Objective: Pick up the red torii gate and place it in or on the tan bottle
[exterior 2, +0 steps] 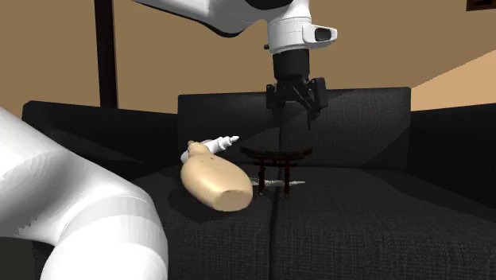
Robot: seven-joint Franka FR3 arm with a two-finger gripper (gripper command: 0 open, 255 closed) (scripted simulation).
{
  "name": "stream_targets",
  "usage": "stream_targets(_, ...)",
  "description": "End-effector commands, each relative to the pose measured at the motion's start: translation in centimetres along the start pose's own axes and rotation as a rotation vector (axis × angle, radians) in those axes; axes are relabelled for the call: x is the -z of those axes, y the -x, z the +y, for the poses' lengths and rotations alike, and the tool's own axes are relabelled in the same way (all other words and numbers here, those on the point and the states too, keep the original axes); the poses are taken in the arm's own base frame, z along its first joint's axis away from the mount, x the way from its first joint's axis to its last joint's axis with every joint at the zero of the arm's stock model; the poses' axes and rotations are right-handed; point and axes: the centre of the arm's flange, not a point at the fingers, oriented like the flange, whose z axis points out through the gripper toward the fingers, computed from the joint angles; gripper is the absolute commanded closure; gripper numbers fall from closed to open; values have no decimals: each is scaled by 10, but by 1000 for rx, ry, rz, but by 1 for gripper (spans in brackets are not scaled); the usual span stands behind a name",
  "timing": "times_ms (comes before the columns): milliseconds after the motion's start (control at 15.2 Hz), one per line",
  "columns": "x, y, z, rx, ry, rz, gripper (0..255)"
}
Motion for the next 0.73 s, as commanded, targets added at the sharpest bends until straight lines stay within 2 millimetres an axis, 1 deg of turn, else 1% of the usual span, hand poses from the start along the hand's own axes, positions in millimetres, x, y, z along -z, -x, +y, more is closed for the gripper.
stream_targets(0,0,0,0,0,0,0,0)
stream_targets(132,-10,-9,-33,-132,60,-39,0)
stream_targets(330,-30,-29,-79,-330,149,-97,0)
stream_targets(528,-55,-56,-118,-527,239,-155,0)
stream_targets(660,-74,-77,-139,-659,299,-193,0)
